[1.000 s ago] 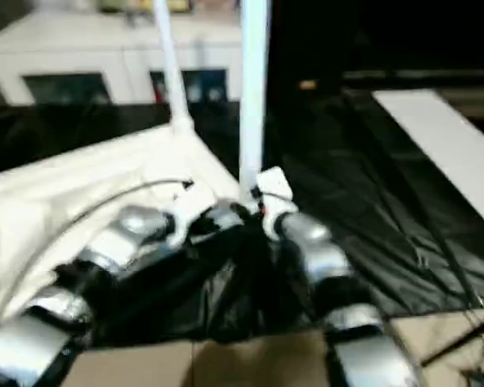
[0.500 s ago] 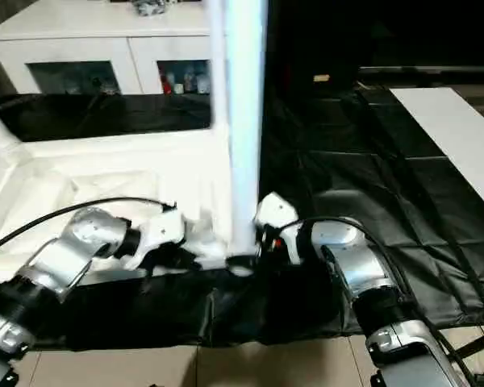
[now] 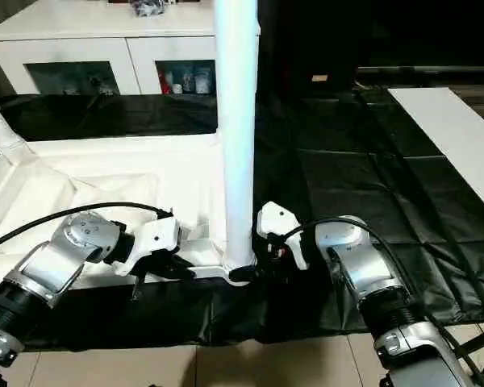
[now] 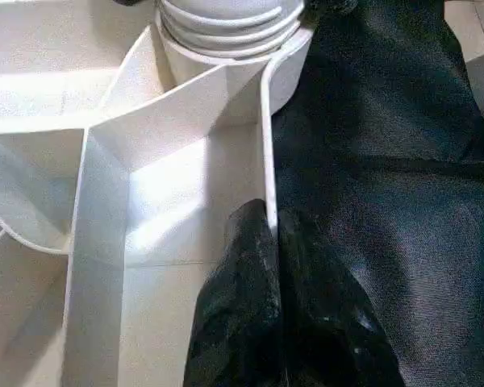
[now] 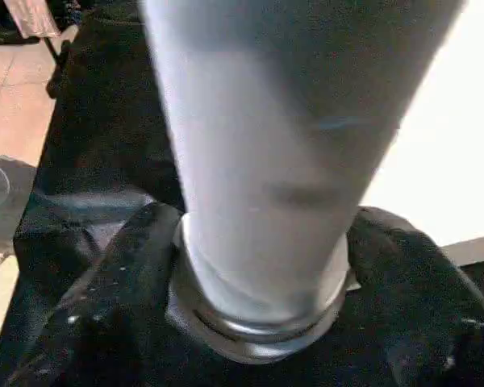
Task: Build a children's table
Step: Rotate leg to tighten
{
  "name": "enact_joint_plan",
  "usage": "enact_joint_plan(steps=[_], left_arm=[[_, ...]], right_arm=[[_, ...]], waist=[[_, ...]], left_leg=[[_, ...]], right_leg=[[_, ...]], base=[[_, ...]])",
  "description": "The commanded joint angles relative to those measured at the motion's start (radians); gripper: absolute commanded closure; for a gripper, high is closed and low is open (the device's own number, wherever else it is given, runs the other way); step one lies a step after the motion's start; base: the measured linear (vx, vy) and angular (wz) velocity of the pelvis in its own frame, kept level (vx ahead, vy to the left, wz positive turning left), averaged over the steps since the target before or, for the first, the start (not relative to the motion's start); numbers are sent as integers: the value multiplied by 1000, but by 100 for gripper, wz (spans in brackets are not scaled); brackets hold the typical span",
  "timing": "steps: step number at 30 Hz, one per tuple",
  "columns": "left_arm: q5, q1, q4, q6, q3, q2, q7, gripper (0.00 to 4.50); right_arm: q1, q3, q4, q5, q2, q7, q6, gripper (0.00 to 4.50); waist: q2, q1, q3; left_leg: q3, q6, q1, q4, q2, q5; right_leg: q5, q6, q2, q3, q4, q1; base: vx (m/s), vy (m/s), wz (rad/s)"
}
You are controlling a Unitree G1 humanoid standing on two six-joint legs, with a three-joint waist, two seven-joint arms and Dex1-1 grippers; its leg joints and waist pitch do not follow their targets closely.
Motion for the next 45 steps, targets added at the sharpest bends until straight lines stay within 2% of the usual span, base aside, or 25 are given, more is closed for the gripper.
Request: enact_joint_plan(steps=[1, 3, 12, 14, 15, 16, 17, 18, 20, 21, 22, 25, 26, 27, 28, 30, 31, 32, 36, 37, 38, 40, 42, 43, 45], left_arm=[[33, 27, 6, 11, -59, 8, -40, 450], [33, 30, 1, 15, -60, 10, -39, 450], [36, 41, -3, 27, -62, 15, -32, 450], [37, 42, 16, 25, -51, -1, -4, 450], [27, 39, 49, 28, -25, -36, 49, 450], [23, 38, 62, 30, -15, -51, 70, 450], [23, 27, 99, 38, 8, -85, 134, 450], [28, 11, 142, 51, 29, -119, 202, 450], [40, -18, 206, 71, 54, -167, 304, 450], [40, -30, 230, 83, 65, -187, 340, 450], [39, -43, 254, 99, 79, -207, 381, 450], [50, -101, 351, 148, 130, -280, 545, 450], [61, -114, 374, 148, 137, -293, 582, 450], [77, -134, 409, 141, 143, -308, 629, 450], [82, -147, 430, 137, 148, -321, 656, 450], [87, -174, 474, 117, 153, -345, 692, 450], [87, -174, 474, 117, 153, -345, 692, 450], [90, -185, 491, 104, 150, -354, 695, 450], [101, -185, 502, 70, 121, -354, 646, 450], [101, -185, 502, 70, 121, -354, 646, 450], [101, -179, 499, 64, 115, -348, 628, 450], [108, -170, 505, 35, 102, -335, 598, 450], [108, -169, 505, 33, 99, -332, 590, 450], [111, -165, 500, 9, 88, -323, 565, 450], [108, -158, 487, 10, 81, -313, 535, 450]], right_arm=[[-13, -10, -5, 14, 0, -8, 14, 143], [-12, -10, -9, 18, 5, -6, 21, 153], [2, -22, -12, 25, 25, -27, 24, 178], [-10, -31, 26, -7, 47, -117, 11, 179], [-31, -48, 78, -41, 80, -241, 9, 179], [-39, -54, 97, -53, 93, -288, 8, 180], [-48, -74, 118, -53, 122, -357, 27, 180], [-53, -93, 133, -50, 151, -423, 43, 181], [-57, -125, 149, -39, 205, -529, 91, 181], [-58, -136, 155, -36, 226, -571, 109, 181], [-60, -149, 164, -35, 249, -622, 122, 181], [-81, -189, 227, -40, 324, -813, 161, 181], [-88, -200, 246, -43, 339, -859, 169, 181], [-99, -220, 277, -50, 361, -942, 170, 181], [-107, -235, 298, -49, 376, -998, 163, 181], [-122, -228, 333, -71, 396, -1058, 143, 181], [-122, -228, 333, -71, 396, -1058, 143, 181], [-129, -219, 345, -84, 405, -1064, 137, 181], [-127, -219, 327, -78, 409, -993, 85, 181], [-127, -219, 327, -78, 409, -993, 85, 112], [-123, -222, 312, -67, 402, -964, 76, 112], [-109, -218, 268, -40, 365, -873, 68, 105], [-104, -216, 253, -31, 349, -843, 70, 76], [-94, -212, 220, -8, 317, -763, 77, 69], [-78, -184, 181, -12, 268, -665, 66, 67]], waist=[[-4, 0, -57], [-2, 1, -57], [-3, 0, -59], [-3, -1, -58], [0, -7, -55], [-2, -12, -51], [-6, -18, -49], [-7, -20, -47], [-7, -26, -43], [-6, -27, -41], [-6, -30, -39], [-8, -33, -40], [-3, -33, -39], [-5, -34, -41], [-2, -32, -43], [-2, -32, -45], [1, -30, -46], [0, -30, -46], [1, -29, -47], [0, -27, -48], [6, -27, -49], [3, -27, -48], [0, -25, -50], [-2, -26, -49], [-5, -23, -49]], left_leg=[[-1, 92, 16, -57, 25, -165], [-2, 92, 16, -57, 25, -164], [-2, 95, 16, -54, 24, -152], [-1, 91, 16, -55, 24, -161], [0, 82, 14, -56, 24, -168], [-3, 56, 12, -62, 20, -195], [-4, 44, 11, -65, 20, -218], [-8, 19, 15, -69, 19, -274], [-7, -2, 25, -69, 20, -331], [-12, -14, 24, -75, 20, -353], [-11, -21, 27, -76, 18, -376], [-12, -23, 25, -77, 15, -386], [-13, -27, 30, -77, 14, -398], [-15, -30, 30, -78, 13, -399], [-16, -30, 32, -78, 14, -396], [-16, -22, 26, -81, 12, -375], [-17, -20, 25, -81, 13, -367], [-15, -15, 25, -80, 12, -362], [-13, 6, 23, -79, 12, -362], [-12, 10, 22, -78, 13, -347], [-12, 12, 22, -78, 12, -342], [-11, 24, 20, -78, 13, -336], [-9, 34, 21, -75, 14, -324], [-9, 41, 18, -75, 14, -313], [-8, 57, 16, -72, 14, -293]], right_leg=[[44, -302, -30, 38, -57, 44], [39, -302, -31, 38, -57, 45], [54, -305, -30, 38, -54, 45], [40, -303, -30, 38, -56, 44], [27, -305, -32, 40, -56, 40], [-27, -292, -31, 38, -61, 44], [-65, -283, -30, 39, -64, 43], [-170, -258, -32, 40, -72, 42], [-254, -235, -33, 50, -82, 32], [-287, -222, -32, 50, -83, 32], [-322, -205, -32, 52, -88, 27], [-339, -185, -31, 54, -93, 24], [-354, -184, -32, 55, -98, 18], [-362, -178, -32, 54, -99, 19], [-352, -174, -33, 55, -101, 18], [-308, -174, -31, 53, -100, 23], [-289, -177, -32, 53, -100, 23], [-257, -184, -29, 54, -98, 22], [-239, -189, -31, 56, -99, 25], [-216, -194, -31, 56, -97, 26], [-206, -198, -30, 56, -96, 26], [-179, -205, -29, 55, -95, 30], [-163, -213, -29, 56, -94, 32], [-158, -218, -29, 56, -93, 33], [-147, -217, -30, 55, -93, 37]], base=[[0, 0, 0], [0, 0, 0], [0, 0, 0], [0, 0, 0], [0, 0, 0], [0, 0, 0], [0, 0, 0], [-59, 0, -7], [0, 0, 0], [0, 0, 0], [0, 0, 0], [0, 0, 0], [0, 0, 0], [0, 0, 0], [0, 0, 0], [0, 0, 0], [0, 0, 0], [0, 0, 0], [0, 0, 0], [0, 0, 0], [0, 0, 0], [0, 0, 0], [0, 0, 0], [0, 0, 0], [0, 0, 0]])
